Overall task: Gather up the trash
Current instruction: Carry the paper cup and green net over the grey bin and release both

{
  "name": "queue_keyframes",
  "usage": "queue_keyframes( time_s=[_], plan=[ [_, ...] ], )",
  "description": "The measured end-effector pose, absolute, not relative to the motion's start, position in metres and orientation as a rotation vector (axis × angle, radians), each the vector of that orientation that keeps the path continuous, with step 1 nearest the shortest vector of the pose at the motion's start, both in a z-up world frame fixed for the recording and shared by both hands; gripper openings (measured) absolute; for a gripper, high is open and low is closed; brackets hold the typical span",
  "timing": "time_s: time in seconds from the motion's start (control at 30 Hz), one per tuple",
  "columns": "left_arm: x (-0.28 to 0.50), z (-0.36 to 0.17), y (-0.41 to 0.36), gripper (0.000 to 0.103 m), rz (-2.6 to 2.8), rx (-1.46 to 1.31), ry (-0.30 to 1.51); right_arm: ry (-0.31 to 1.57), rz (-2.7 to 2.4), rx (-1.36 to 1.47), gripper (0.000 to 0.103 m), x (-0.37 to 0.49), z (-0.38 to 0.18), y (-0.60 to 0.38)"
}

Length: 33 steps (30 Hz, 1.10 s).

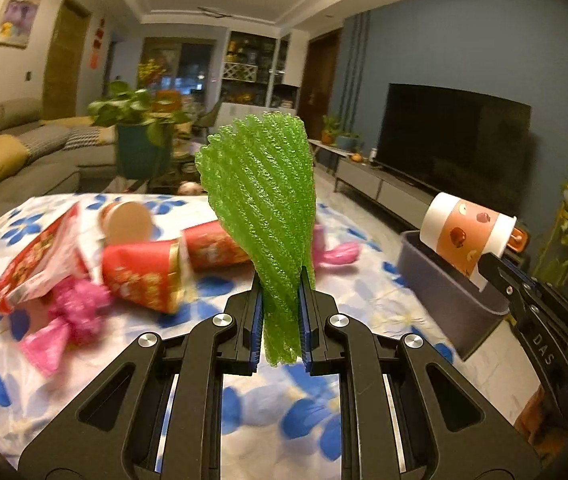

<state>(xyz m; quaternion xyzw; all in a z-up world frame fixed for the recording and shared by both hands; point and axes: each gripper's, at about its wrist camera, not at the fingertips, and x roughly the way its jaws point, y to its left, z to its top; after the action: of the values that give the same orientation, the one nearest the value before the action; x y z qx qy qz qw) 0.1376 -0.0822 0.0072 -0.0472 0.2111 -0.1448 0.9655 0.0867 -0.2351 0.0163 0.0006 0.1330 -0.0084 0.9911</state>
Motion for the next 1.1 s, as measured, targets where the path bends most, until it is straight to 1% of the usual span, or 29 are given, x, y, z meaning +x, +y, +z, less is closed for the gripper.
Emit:
queue_keyframes(
  time_s=[0.47,0.93,1.1],
  plan=[
    [0.166,0.021,-0.181,0.014,-0.474,0.004,0.39,0.227,-0.235,0.011,0.004,0.095,0.02,-0.307],
    [0.195,0.015,-0.27,0.014,-0.595,0.072,0.356,0.233,-0.375,0.032,0.004,0.106,0.002,-0.362],
    [0.202,0.008,-0.291,0.015,-0.629,0.065,0.367,0.237,-0.388,0.042,0.004,0.108,-0.002,-0.372]
  ],
)
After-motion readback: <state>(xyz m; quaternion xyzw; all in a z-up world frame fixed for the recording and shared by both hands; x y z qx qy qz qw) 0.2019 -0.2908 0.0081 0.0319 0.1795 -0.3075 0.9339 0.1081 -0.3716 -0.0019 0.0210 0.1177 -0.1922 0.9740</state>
